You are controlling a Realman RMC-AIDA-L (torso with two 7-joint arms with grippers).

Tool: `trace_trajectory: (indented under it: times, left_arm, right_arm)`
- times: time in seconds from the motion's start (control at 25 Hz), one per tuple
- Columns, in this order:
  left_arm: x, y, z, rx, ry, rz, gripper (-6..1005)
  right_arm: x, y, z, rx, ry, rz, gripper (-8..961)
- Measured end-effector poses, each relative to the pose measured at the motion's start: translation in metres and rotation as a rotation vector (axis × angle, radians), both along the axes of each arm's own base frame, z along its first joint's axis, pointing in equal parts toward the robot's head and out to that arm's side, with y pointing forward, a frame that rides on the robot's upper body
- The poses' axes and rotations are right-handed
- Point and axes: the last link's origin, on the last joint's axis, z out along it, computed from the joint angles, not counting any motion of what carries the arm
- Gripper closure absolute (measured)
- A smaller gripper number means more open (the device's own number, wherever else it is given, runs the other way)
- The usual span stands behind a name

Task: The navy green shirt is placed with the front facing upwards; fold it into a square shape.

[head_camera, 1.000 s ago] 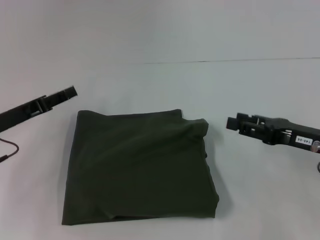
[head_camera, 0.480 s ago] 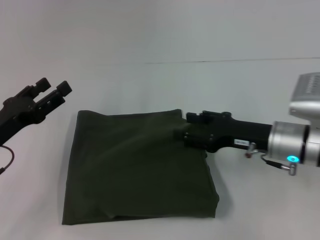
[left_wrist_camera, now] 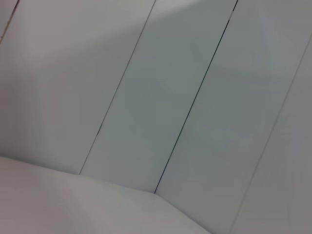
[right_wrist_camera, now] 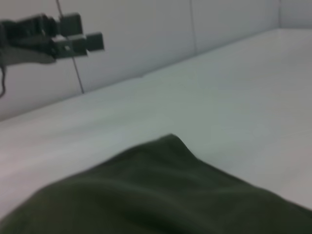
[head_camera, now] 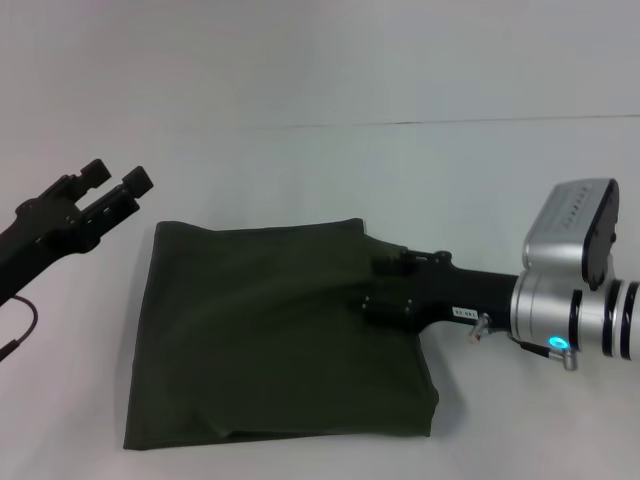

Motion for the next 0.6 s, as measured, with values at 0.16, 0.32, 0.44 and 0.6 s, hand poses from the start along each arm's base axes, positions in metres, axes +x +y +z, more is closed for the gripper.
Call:
trace_trajectory:
  times: [0.16, 0.32, 0.44, 0.6]
  left_arm:
    - [0.001, 0.001, 0.0, -0.001, 0.001, -0.004, 201]
    - [0.001, 0.001, 0.0, -0.002, 0.002, -0.005, 200]
    - [0.001, 0.0, -0.001, -0.012, 0.002, -0.008, 199]
    - [0.002, -0.001, -0.002, -0.028, 0.001, -0.015, 199]
  right_arm:
    - [0.01, -0.005, -0.001, 0.003, -0.024, -0.028, 240]
    - [0.014, -0.005, 0.001, 0.015, -0.027, -0.042, 240]
    - [0.014, -0.003, 0.007, 0.034, -0.004, -0.04, 240]
    - [0.015, -0.004, 0.022, 0.075, 0.052, -0.027, 239]
